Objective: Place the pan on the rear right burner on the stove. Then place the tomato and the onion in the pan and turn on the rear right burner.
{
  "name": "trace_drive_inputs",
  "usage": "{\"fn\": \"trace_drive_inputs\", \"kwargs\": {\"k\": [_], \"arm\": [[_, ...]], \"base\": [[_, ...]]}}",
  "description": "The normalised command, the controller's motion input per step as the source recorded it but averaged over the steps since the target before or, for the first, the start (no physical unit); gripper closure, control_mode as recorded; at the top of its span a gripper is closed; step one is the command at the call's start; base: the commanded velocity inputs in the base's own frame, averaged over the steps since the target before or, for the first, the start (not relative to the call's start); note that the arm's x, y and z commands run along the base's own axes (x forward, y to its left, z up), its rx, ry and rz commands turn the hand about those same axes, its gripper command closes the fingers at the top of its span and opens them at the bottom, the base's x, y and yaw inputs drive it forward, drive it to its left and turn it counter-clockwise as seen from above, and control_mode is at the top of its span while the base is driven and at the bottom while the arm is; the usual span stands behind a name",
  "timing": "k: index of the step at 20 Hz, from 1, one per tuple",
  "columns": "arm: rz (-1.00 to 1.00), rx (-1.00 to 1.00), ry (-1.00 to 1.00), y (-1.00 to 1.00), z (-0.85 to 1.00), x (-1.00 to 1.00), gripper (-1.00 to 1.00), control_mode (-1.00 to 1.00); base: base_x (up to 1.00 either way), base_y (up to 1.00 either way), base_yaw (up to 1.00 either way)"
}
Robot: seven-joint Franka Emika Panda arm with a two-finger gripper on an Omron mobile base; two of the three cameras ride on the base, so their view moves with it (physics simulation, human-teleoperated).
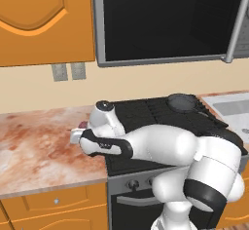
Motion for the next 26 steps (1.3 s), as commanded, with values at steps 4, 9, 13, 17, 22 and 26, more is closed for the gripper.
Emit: {"fn": "trace_drive_inputs", "kwargs": {"k": [4, 9, 13, 17, 22, 26], "arm": [[0.0, 0.0, 0.0, -0.36, 0.19, 0.0, 1.0, -1.0], [0.0, 0.0, 0.0, -0.42, 0.3, 0.06, 1.0, -1.0], [0.0, 0.0, 0.0, -0.38, 0.27, 0.29, 1.0, -1.0], [0.0, 0.0, 0.01, -0.43, 0.22, 0.47, 1.0, -1.0], [0.0, 0.0, 0.01, -0.39, 0.2, 0.59, 1.0, -1.0], [-0.01, 0.0, 0.03, -0.43, 0.09, 0.67, 1.0, -1.0]], "base": [[0.0, 0.0, 0.0], [0.0, 0.0, 0.0], [0.0, 0.0, 0.0], [0.0, 0.0, 0.0], [0.0, 0.0, 0.0], [0.0, 0.0, 0.0]]}}
